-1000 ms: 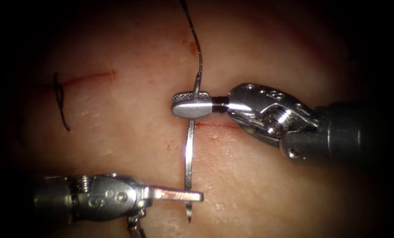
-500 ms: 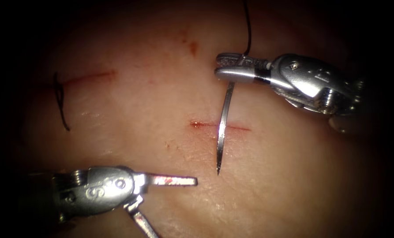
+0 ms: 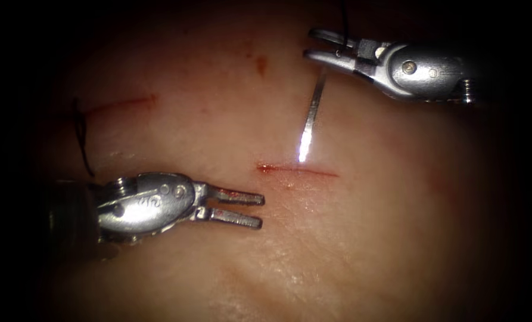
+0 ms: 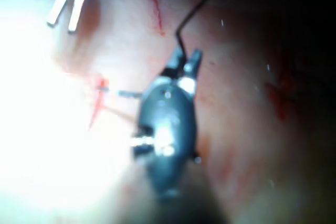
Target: Wound Closure
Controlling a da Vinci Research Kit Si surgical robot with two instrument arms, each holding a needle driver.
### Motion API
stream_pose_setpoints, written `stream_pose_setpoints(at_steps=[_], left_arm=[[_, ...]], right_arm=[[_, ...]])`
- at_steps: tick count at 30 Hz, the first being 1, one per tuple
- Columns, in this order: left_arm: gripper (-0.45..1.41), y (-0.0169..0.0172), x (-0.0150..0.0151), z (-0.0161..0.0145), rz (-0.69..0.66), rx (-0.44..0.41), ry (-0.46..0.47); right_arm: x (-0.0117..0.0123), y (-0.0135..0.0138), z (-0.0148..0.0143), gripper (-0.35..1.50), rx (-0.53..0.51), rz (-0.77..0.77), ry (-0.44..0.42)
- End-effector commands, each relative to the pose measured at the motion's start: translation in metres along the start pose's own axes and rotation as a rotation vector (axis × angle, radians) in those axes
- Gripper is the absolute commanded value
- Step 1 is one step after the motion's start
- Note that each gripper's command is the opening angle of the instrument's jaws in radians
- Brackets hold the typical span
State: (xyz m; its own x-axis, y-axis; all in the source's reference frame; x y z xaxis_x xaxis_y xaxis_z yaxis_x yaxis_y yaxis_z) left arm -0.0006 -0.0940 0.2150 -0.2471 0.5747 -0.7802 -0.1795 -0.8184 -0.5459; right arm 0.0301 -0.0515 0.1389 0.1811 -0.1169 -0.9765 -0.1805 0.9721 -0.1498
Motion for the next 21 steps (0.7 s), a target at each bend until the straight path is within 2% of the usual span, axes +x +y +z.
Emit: stream_pose_setpoints(at_steps=[1, 7, 13, 21], left_arm=[[0.02, 0.0002, -0.0008, 0.0007, -0.003, 0.009, -0.004], [-0.13, 0.0004, -0.0009, 0.0015, -0.012, 0.029, -0.038], [-0.1, -0.0001, -0.0013, 0.0036, -0.016, 0.077, -0.095], [-0.13, -0.0018, -0.0035, 0.0058, -0.044, 0.169, -0.197]], right_arm=[[-0.0004, 0.0002, 0.0008, -0.35, -0.005, -0.04, -0.006], [-0.0004, 0.0003, 0.001, -0.35, -0.017, -0.152, -0.014], [-0.0004, 0.0001, 0.0011, -0.35, -0.014, -0.205, 0.012], [0.0004, -0.0009, 0.0014, -0.35, -0.002, -0.222, 0.037]])
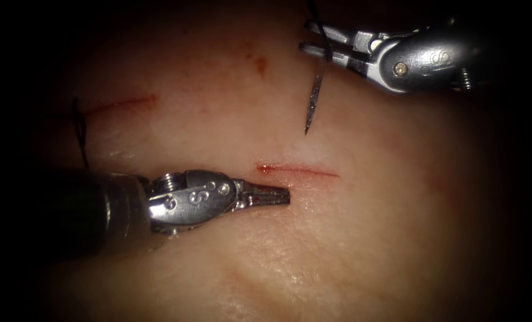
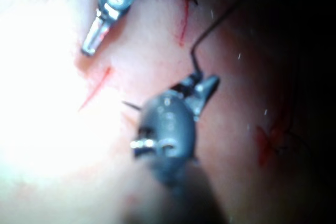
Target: Wound Closure
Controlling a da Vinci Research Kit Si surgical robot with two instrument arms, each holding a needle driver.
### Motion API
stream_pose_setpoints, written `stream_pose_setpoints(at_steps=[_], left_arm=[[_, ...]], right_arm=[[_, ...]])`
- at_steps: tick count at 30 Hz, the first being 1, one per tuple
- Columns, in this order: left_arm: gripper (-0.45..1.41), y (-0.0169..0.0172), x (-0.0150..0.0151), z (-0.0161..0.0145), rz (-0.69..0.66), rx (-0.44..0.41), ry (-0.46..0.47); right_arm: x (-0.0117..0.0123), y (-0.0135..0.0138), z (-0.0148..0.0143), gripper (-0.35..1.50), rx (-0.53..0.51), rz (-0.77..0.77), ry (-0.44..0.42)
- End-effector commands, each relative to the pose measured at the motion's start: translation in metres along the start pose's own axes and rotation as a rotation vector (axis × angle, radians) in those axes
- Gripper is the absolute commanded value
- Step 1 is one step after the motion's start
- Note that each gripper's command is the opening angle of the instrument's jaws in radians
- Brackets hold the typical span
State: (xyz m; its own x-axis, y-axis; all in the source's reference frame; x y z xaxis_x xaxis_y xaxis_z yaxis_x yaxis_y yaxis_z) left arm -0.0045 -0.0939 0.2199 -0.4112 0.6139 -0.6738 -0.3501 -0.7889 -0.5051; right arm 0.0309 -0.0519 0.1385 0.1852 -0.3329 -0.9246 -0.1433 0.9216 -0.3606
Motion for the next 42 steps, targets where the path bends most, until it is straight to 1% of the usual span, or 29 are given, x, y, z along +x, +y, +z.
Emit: stream_pose_setpoints(at_steps=[1, 3, 10, 16, 18, 23, 29, 36, 37, 42], left_arm=[[-0.13, 0.0002, -0.0008, 0.001, 0.002, 0.002, -0.008], [-0.13, 0.0001, -0.0013, 0.0015, 0.004, 0.014, -0.026], [-0.13, -0.0004, -0.0026, 0.0034, -0.013, 0.001, -0.045], [-0.13, -0.0009, -0.0038, 0.0046, -0.025, -0.007, -0.056], [-0.13, -0.0011, -0.0046, 0.0048, -0.029, -0.011, -0.067], [-0.15, -0.0013, -0.0058, 0.0044, -0.036, -0.013, -0.072], [-0.15, -0.0015, -0.0062, 0.0038, -0.037, -0.02, -0.075], [-0.18, -0.0013, -0.0066, 0.0037, -0.034, -0.022, -0.08], [-0.18, -0.0013, -0.0067, 0.0036, -0.033, -0.025, -0.08], [-0.18, -0.0012, -0.0069, 0.0037, -0.031, -0.031, -0.083]], right_arm=[[0.0, -0.0006, 0.0009, -0.35, 0.005, -0.008, 0.01], [0.0001, -0.0007, 0.001, -0.35, 0.009, -0.02, 0.02], [0.0004, -0.0009, 0.0011, -0.35, 0.024, -0.079, 0.051], [-0.0001, -0.0005, 0.0012, -0.35, 0.023, -0.121, 0.057], [-0.0002, -0.0005, 0.0013, -0.35, 0.022, -0.128, 0.06], [-0.0002, -0.0012, 0.0015, -0.35, 0.026, -0.133, 0.066], [-0.0004, -0.0023, 0.0018, -0.35, 0.034, -0.141, 0.07], [-0.0009, -0.0028, 0.0018, -0.35, 0.06, -0.184, 0.062], [-0.0009, -0.0029, 0.0018, -0.35, 0.077, -0.209, 0.051], [-0.001, -0.003, 0.0017, -0.35, 0.079, -0.228, 0.05]])
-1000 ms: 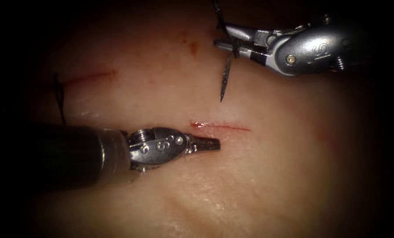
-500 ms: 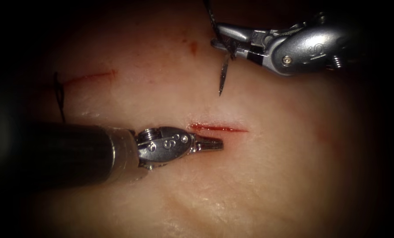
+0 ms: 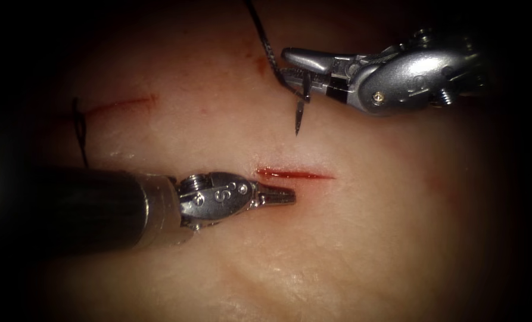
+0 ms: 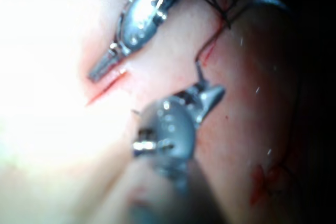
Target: Wound Closure
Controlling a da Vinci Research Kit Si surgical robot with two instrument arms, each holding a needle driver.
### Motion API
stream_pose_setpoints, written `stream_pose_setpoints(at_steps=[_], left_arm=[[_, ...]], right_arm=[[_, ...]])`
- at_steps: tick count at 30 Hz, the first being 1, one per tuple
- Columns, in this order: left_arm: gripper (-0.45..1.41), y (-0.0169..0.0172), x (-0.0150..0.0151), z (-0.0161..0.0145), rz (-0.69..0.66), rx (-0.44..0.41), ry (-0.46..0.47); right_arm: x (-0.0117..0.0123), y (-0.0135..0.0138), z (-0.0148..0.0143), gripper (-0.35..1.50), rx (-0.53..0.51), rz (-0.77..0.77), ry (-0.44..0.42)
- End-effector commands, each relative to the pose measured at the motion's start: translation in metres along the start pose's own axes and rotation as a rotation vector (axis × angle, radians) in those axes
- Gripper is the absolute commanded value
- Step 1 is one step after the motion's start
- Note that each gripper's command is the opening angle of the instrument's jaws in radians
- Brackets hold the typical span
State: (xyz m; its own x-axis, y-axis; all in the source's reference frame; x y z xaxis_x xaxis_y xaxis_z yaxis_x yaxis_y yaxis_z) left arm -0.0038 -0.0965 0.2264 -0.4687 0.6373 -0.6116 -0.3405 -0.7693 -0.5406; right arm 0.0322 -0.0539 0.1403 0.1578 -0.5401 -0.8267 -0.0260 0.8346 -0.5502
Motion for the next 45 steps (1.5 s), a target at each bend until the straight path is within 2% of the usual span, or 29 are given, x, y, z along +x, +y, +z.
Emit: stream_pose_setpoints(at_steps=[1, 24, 38, 45], left_arm=[[-0.18, 0.0003, -0.0006, 0.0009, 0.0, -0.003, -0.001], [-0.2, -0.0002, -0.0017, 0.0, 0.005, -0.014, -0.019], [-0.21, -0.0003, -0.0019, 0.0001, 0.002, -0.008, -0.027], [-0.21, -0.0003, -0.0019, 0.0001, 0.002, -0.007, -0.03]], right_arm=[[-0.0003, -0.0004, 0.0007, -0.35, 0.002, -0.003, 0.002], [-0.001, -0.0052, 0.0003, -0.35, 0.069, -0.015, -0.001], [0.0009, -0.0074, 0.0001, -0.35, 0.1, 0.051, 0.027], [0.0008, -0.0078, 0.0002, -0.35, 0.114, 0.095, 0.018]])
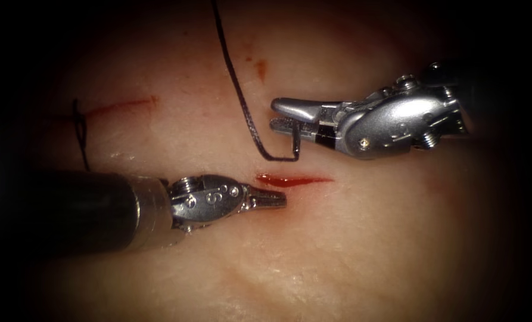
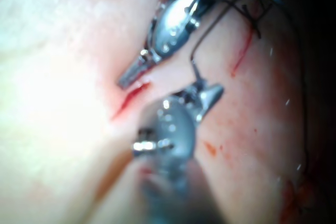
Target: Wound Closure
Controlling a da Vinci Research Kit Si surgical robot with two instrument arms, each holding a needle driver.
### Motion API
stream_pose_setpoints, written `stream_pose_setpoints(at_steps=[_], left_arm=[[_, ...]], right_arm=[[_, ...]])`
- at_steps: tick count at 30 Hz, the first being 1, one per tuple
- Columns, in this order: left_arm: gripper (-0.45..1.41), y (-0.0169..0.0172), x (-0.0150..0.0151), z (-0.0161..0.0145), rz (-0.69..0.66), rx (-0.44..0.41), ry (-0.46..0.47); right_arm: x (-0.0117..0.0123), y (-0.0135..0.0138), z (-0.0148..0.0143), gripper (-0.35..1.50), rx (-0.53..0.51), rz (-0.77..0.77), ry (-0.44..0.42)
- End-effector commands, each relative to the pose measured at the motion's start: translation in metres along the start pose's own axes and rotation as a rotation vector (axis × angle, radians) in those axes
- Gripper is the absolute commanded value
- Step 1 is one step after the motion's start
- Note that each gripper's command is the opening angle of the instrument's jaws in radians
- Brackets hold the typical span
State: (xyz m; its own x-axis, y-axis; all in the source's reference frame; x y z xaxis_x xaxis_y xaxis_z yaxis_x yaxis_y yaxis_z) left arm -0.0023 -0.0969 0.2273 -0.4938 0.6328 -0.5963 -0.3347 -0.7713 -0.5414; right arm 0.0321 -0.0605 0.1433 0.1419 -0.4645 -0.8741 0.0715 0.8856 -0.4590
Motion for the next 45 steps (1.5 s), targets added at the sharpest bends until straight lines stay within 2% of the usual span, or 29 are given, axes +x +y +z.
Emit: stream_pose_setpoints(at_steps=[1, 14, 22, 25, 31, 38, 45], left_arm=[[-0.21, 0.0004, -0.0005, 0.0009, -0.002, -0.001, -0.001], [-0.23, 0.0005, -0.0007, 0.0009, -0.001, 0.0, -0.006], [-0.23, 0.0006, -0.0008, 0.0012, 0.0, 0.004, -0.009], [-0.23, 0.0008, -0.0009, 0.0016, 0.001, 0.009, -0.012], [-0.23, 0.0007, -0.0015, 0.002, 0.0, 0.016, -0.017], [-0.23, 0.0001, -0.0027, 0.0022, 0.0, 0.018, -0.036], [-0.25, -0.0007, -0.0043, 0.0019, -0.003, 0.017, -0.058]], right_arm=[[-0.0004, -0.0006, 0.0007, -0.35, 0.005, 0.017, -0.002], [-0.0009, -0.0019, 0.0009, -0.35, 0.025, 0.129, 0.008], [-0.001, 0.0008, 0.0007, -0.35, -0.068, 0.15, -0.009], [-0.0011, 0.0016, 0.001, -0.35, -0.098, 0.22, -0.008], [-0.0016, 0.0023, 0.0013, -0.35, -0.099, 0.395, -0.015], [-0.0021, 0.0025, 0.0016, -0.35, -0.081, 0.52, -0.031], [-0.0025, 0.0029, 0.0016, -0.35, -0.045, 0.556, -0.03]])
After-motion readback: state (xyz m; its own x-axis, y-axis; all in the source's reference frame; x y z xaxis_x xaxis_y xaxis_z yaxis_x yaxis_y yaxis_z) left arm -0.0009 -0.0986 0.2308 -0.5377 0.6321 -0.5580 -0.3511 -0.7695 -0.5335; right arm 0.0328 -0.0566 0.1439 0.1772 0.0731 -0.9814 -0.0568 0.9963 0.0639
